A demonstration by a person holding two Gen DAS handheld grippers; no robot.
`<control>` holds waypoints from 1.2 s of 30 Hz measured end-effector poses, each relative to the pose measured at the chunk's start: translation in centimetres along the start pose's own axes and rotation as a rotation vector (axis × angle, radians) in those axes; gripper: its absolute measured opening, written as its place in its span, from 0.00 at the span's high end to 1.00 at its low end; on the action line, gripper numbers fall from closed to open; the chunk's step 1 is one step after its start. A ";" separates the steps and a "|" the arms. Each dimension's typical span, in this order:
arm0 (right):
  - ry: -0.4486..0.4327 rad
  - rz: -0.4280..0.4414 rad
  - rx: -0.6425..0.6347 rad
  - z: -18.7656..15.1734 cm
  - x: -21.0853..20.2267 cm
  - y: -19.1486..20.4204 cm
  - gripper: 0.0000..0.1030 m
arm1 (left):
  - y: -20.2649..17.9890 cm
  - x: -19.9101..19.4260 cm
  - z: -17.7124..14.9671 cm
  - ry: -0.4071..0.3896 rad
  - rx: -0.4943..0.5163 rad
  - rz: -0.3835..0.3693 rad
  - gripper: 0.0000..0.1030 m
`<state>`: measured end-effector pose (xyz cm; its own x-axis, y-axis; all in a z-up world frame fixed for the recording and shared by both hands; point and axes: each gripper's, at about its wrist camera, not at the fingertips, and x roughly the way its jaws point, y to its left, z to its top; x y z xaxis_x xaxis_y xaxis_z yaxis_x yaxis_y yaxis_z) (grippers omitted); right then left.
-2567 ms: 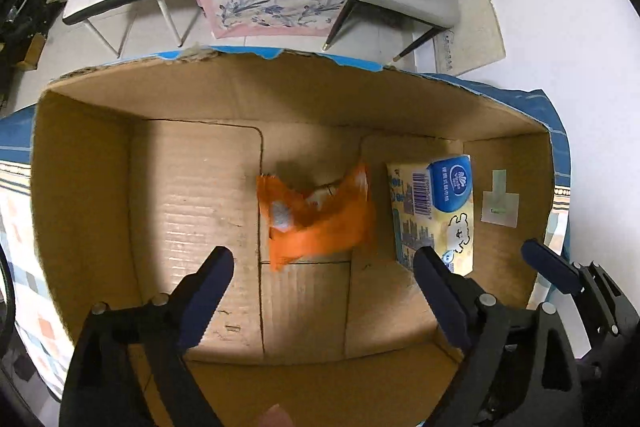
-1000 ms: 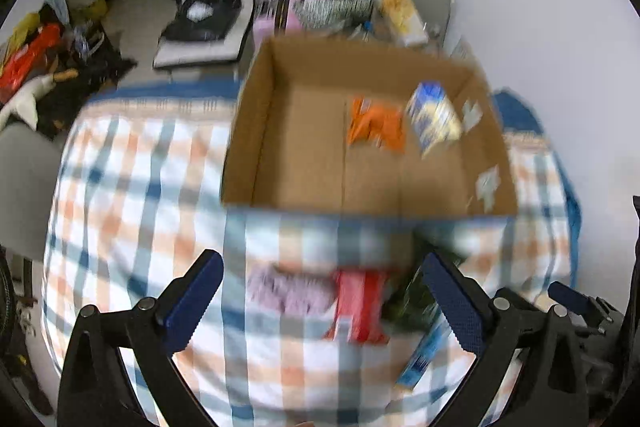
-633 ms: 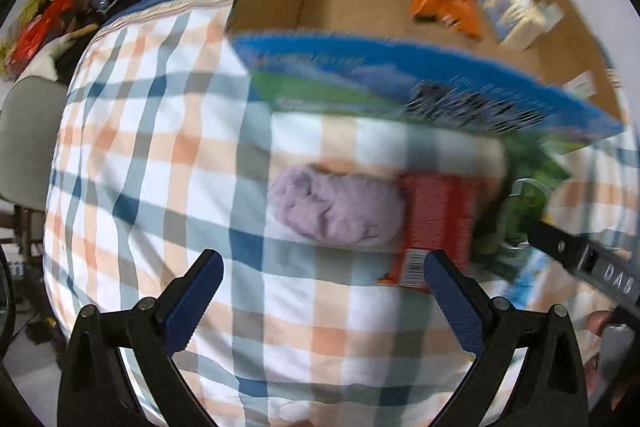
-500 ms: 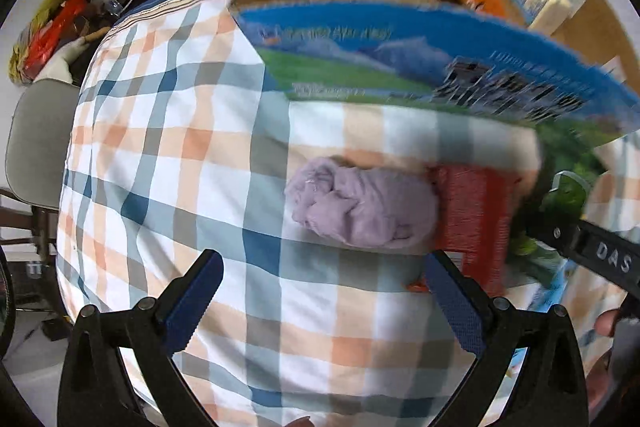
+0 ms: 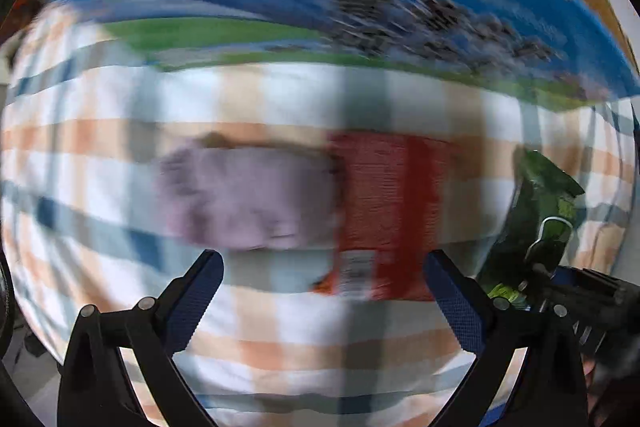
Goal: Organize soft objects
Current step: 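Withdraw both tools from the box and lower them to the remaining items, then grasp the red snack pack with left tool while right tool grasps green bag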
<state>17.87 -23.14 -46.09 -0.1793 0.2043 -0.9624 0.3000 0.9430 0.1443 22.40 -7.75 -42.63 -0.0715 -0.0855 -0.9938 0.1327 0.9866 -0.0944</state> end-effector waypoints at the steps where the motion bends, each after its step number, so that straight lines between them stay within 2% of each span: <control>1: 0.003 0.001 -0.012 0.0 0.1 -0.1 0.56 | -0.6 0.5 0.4 0.015 0.009 -0.007 0.01; 4: 0.001 0.008 -0.008 0.3 0.5 -0.3 0.55 | -2.1 1.9 1.5 0.030 0.027 0.018 0.12; 5: -0.002 0.015 -0.005 0.3 0.6 -0.4 0.54 | -2.2 2.3 1.7 0.035 0.023 0.017 0.28; 8: -0.010 0.013 -0.001 0.0 0.9 -0.6 0.54 | -2.5 2.5 1.6 0.032 0.028 0.011 0.46; 9: -0.012 0.014 0.000 -0.1 0.9 -0.6 0.54 | -2.7 2.3 1.2 0.026 0.040 0.024 0.47; 14: 0.025 0.013 -0.051 -1.1 1.6 0.9 0.55 | -2.8 1.3 -2.6 0.024 0.042 0.079 0.50; 17: 0.087 0.029 -0.120 -3.1 2.4 2.2 0.55 | -2.4 1.4 -5.5 0.051 0.042 0.093 0.50; 21: 0.127 0.002 -0.192 -5.2 3.8 3.5 0.55 | -2.3 2.9 -8.0 0.090 0.072 0.125 0.49; 27: 0.106 -0.054 -0.223 -6.1 4.5 4.5 0.53 | -2.9 5.2 -6.8 0.106 0.090 0.146 0.45; 32: 0.095 -0.023 -0.186 -6.5 3.9 3.7 0.53 | -2.6 4.9 -6.8 0.102 0.059 0.123 0.45; 34: 0.085 -0.001 -0.177 -6.8 2.7 2.4 0.53 | -0.9 4.3 -7.3 0.104 0.058 0.107 0.45; 35: 0.079 0.002 -0.176 -7.3 2.4 2.1 0.49 | -0.9 4.3 -7.4 0.109 0.062 0.110 0.45; 36: 0.076 0.006 -0.176 -7.4 2.2 2.1 0.38 | -0.7 4.4 -7.5 0.121 0.067 0.110 0.45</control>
<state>11.15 -18.77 -46.16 -0.2503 0.2230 -0.9421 0.1340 0.9717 0.1944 14.62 -7.76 -46.48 -0.1710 0.0442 -0.9843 0.2117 0.9773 0.0071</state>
